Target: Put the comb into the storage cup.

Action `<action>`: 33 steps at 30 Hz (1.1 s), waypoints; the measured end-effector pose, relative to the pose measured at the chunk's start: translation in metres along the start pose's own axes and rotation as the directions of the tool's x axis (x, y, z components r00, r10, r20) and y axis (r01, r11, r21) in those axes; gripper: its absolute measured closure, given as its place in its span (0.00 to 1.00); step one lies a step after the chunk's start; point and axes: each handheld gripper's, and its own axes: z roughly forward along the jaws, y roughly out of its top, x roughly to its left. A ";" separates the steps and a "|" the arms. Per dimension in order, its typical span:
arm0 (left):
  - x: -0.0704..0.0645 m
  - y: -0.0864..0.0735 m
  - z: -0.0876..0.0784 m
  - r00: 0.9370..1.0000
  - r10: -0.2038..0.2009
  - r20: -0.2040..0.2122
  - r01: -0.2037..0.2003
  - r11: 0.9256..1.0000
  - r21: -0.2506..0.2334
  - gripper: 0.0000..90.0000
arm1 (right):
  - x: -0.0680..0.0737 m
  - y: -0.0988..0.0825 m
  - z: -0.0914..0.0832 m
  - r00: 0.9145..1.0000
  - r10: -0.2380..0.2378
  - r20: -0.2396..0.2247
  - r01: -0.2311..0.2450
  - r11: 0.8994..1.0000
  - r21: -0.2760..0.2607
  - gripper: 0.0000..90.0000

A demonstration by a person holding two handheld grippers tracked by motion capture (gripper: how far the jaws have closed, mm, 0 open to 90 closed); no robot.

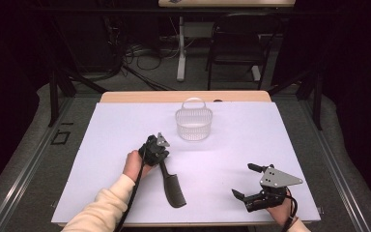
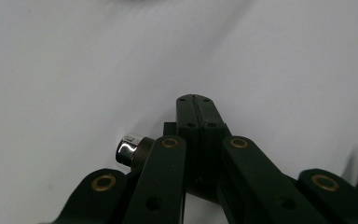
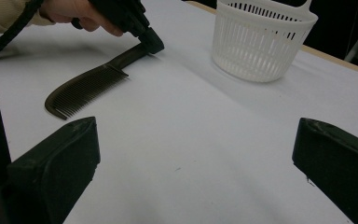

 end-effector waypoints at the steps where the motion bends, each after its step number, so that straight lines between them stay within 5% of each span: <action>1: 0.000 -0.001 0.000 1.000 -0.003 0.000 0.003 1.000 0.003 1.00 | 0.000 0.000 0.000 1.000 -0.001 -0.001 0.001 1.000 0.001 0.00; 33: -0.001 -0.022 -0.016 1.000 -0.021 0.014 0.020 0.998 0.058 1.00 | 0.000 0.001 0.001 1.000 -0.003 -0.004 0.003 1.000 0.007 0.00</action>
